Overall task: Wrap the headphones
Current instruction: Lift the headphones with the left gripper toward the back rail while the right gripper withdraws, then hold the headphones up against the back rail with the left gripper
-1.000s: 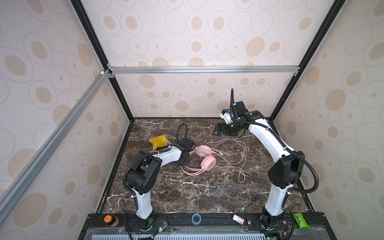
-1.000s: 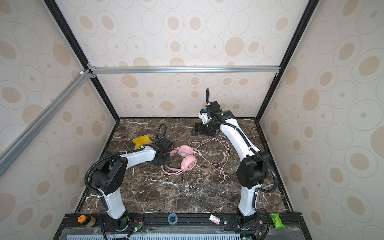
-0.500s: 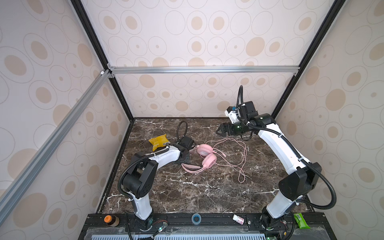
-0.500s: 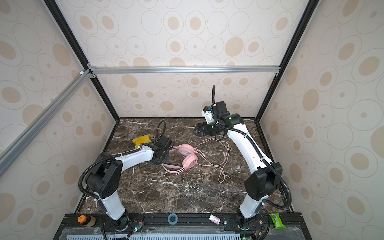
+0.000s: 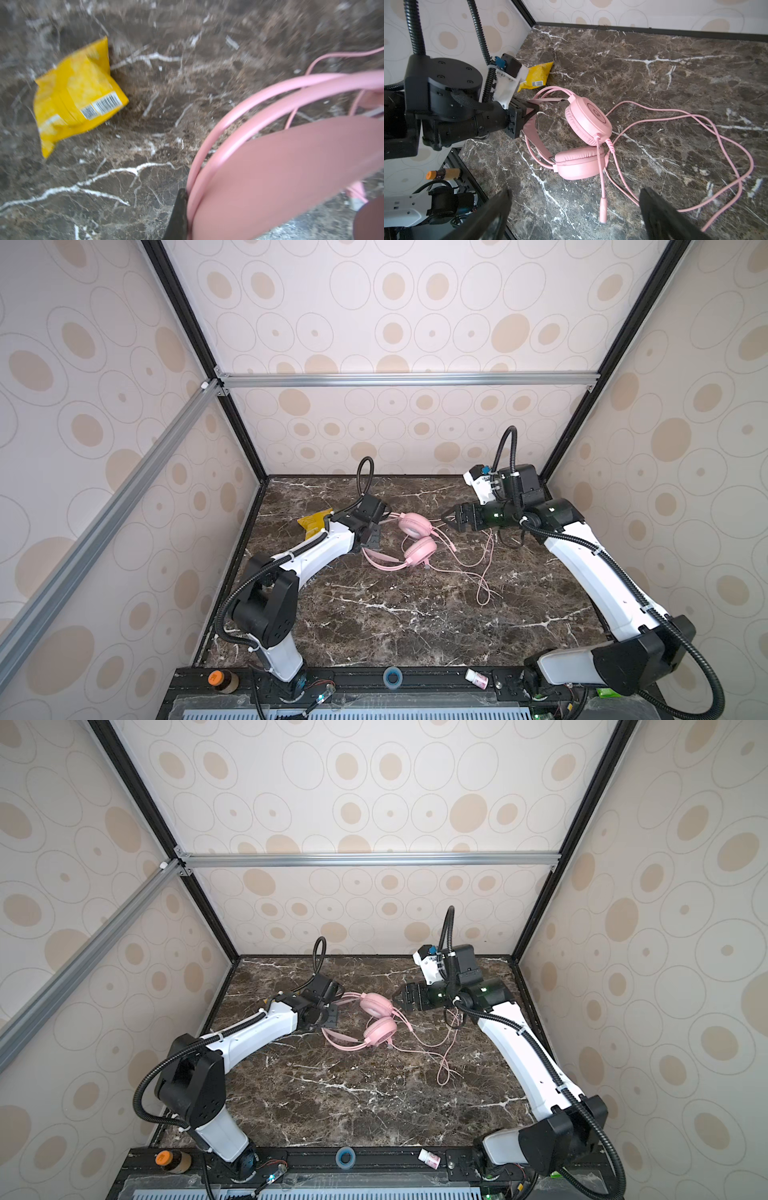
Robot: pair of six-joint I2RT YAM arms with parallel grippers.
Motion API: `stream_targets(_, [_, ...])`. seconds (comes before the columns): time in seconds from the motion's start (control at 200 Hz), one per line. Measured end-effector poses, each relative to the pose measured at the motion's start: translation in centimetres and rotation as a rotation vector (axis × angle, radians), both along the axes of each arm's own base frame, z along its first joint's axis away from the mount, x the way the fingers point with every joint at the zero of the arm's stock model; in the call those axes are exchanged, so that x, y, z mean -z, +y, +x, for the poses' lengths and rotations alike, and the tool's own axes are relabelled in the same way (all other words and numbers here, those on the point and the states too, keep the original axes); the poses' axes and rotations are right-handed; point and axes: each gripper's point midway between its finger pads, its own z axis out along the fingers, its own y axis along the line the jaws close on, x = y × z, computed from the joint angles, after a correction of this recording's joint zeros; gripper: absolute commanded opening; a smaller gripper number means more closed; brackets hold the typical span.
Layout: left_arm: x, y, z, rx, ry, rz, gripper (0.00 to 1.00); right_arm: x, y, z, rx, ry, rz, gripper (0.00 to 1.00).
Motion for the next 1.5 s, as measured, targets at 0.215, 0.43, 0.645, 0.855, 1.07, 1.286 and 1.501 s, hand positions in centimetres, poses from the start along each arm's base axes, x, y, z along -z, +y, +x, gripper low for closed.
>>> stream_targets(0.215, [-5.0, 1.8, 0.5, 0.031, -0.102, -0.034, 0.0, -1.0, -0.9, 1.0, 0.03, -0.026, 0.111, 1.0])
stream_targets(0.43, [-8.9, 4.5, 1.3, 0.041, -0.197, -0.094, 0.0, -1.2, -3.1, 2.3, 0.094, -0.018, 0.194, 1.0])
stream_targets(0.645, [-10.5, 4.7, 1.9, 0.084, -0.229, -0.167, 0.0, 1.3, -3.2, 1.8, 0.104, 0.056, 0.247, 1.0])
stream_targets(0.855, [-12.5, 5.0, 2.6, 0.099, -0.255, -0.247, 0.0, 2.7, -2.6, 1.3, 0.047, 0.078, 0.244, 1.0])
stream_targets(1.07, [-15.8, 6.6, 3.7, 0.077, -0.298, -0.369, 0.0, 4.2, -2.5, 0.8, -0.041, 0.017, 0.166, 0.99])
stream_targets(1.286, [-20.0, 6.2, 5.4, 0.093, -0.337, -0.436, 0.0, 3.6, -2.3, 1.7, -0.106, -0.111, 0.108, 1.0])
stream_targets(1.501, [-21.3, 5.6, 5.6, 0.066, -0.31, -0.517, 0.0, 3.5, -0.1, 3.8, -0.179, -0.17, 0.069, 1.0])
